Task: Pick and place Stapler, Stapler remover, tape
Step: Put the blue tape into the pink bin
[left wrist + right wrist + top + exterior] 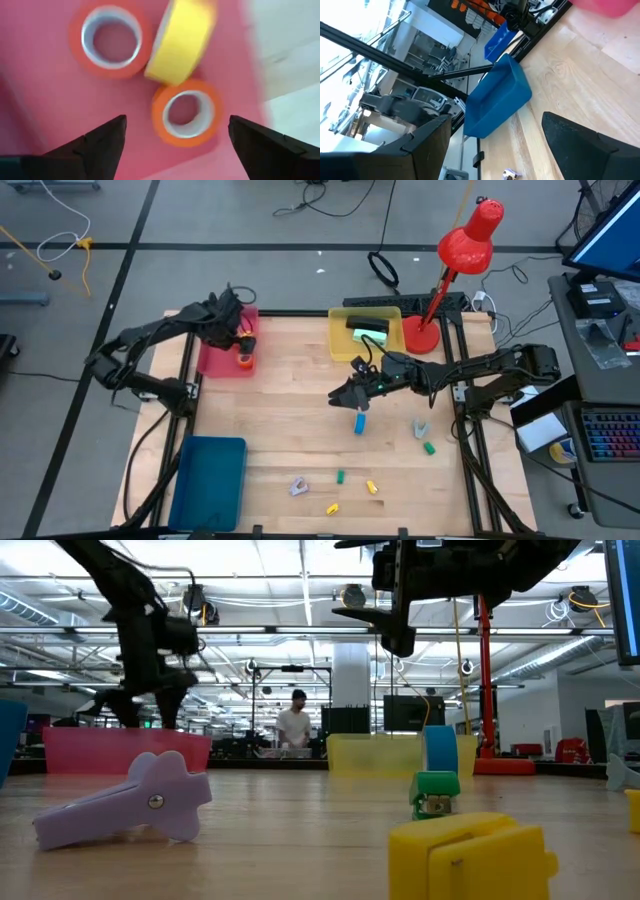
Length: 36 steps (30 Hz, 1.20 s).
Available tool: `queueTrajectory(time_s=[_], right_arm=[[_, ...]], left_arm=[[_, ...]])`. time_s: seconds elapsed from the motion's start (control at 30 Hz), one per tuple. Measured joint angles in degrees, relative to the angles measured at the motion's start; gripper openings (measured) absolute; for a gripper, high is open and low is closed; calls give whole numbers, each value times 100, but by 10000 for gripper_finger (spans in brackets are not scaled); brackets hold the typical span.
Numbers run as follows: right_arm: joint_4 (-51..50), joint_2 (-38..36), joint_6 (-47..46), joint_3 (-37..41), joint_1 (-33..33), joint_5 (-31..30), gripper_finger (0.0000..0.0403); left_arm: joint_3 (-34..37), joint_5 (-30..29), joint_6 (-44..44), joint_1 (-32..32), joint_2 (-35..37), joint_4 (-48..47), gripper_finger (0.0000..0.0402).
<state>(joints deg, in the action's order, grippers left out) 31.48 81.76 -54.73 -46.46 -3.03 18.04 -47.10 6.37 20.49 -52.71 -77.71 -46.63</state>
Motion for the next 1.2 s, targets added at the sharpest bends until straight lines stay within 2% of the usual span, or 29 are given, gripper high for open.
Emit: queueTrajectory(time_s=[0.3, 0.5, 0.73, 1.0, 1.2], right_arm=[[-157, 0, 305, 0, -4, 175, 304], [-131, 0, 302, 0, -4, 166, 304], [-133, 0, 504, 0, -4, 254, 304], [-358, -115, 2050, 0, 13, 1378, 304], [-1975, -740, 3459, -2, 155, 1486, 304]], left_arm=[[-247, 7, 333, 761, 1527, 447, 333], [-248, 6, 444, 1567, 2118, 1079, 329], [-248, -119, 365, 2441, 2173, 1490, 334], [-250, -546, 696, 3121, 1993, 1517, 324], [-249, -551, 1006, 3460, 1899, 1504, 327]])
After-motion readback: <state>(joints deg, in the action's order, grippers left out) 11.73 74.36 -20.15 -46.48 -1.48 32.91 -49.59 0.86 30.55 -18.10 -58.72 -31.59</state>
